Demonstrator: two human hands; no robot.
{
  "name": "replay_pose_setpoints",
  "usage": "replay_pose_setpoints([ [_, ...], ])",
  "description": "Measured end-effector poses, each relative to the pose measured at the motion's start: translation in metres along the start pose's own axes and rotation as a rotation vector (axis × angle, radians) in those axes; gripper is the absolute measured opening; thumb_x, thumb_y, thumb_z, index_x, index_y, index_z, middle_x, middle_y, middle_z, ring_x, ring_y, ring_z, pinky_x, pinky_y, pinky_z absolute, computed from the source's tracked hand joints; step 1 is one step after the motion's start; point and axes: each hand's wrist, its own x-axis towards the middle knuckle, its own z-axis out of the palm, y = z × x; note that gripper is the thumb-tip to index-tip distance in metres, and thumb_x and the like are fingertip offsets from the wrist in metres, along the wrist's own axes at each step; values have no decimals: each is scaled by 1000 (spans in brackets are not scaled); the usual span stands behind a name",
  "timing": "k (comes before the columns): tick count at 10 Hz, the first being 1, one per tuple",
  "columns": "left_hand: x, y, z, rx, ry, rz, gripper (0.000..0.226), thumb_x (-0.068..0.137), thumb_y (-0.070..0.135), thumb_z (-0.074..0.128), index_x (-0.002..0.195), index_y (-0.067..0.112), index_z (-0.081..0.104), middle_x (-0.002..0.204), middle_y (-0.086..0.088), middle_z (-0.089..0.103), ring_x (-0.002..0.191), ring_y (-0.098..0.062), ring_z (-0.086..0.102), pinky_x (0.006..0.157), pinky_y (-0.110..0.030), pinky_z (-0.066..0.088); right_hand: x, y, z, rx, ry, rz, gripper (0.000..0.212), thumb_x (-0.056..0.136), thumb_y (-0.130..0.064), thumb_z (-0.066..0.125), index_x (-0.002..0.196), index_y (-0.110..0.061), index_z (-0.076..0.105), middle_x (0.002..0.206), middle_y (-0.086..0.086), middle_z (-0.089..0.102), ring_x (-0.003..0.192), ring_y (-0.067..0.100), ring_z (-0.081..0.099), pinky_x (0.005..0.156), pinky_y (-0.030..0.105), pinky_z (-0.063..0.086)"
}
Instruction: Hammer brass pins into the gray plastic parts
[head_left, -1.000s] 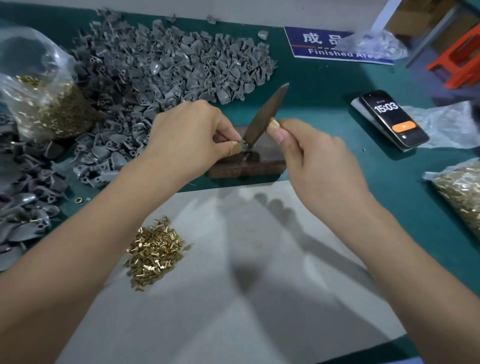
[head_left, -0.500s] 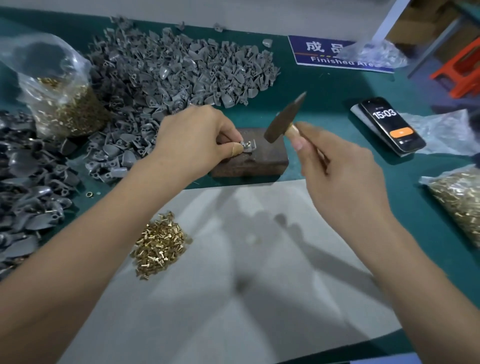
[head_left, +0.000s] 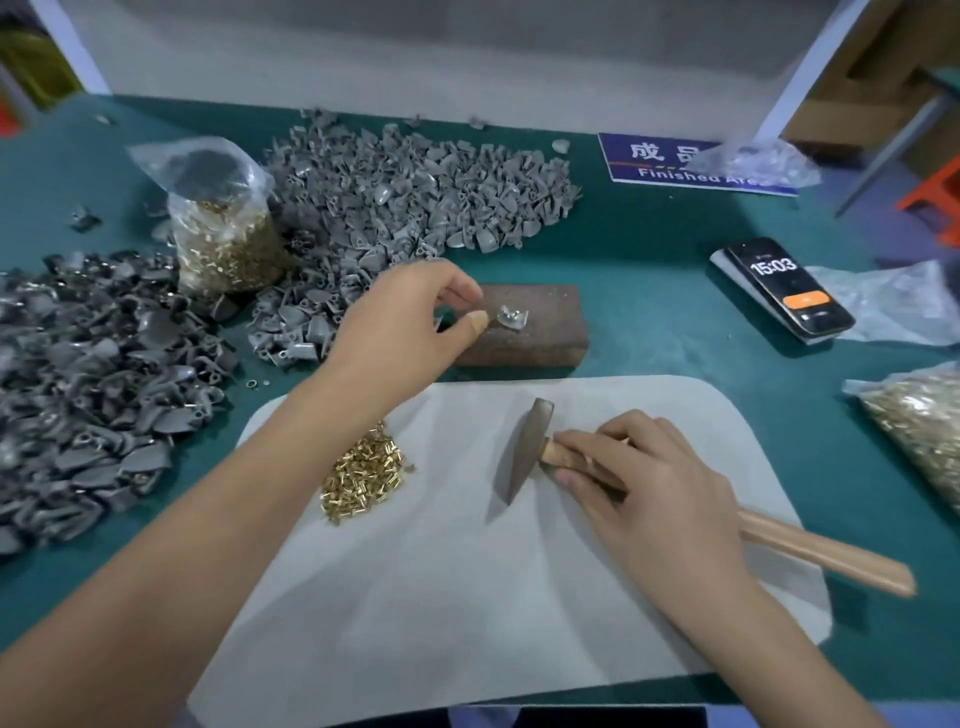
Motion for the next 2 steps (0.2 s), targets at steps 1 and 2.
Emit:
replay_pose_setpoints([
  [1, -41, 3, -7, -100, 121, -56, 6, 93, 33, 67, 89, 38, 65, 91, 24, 65, 92, 9, 57, 73, -7, 40, -3, 1, 9, -50, 40, -19, 15, 92, -47, 69, 103, -40, 76, 91, -14, 59, 86, 17, 58, 77, 35, 37],
  [2, -86, 17, -22, -190, 213, -51, 11, 92, 31, 68, 86, 40, 65, 97, 27, 65, 92, 4, 59, 69, -9, 40, -2, 3, 5, 3, 58, -30, 25, 89, -49, 63, 105, -36, 77, 92, -13, 61, 89, 19, 60, 89, 42, 36],
])
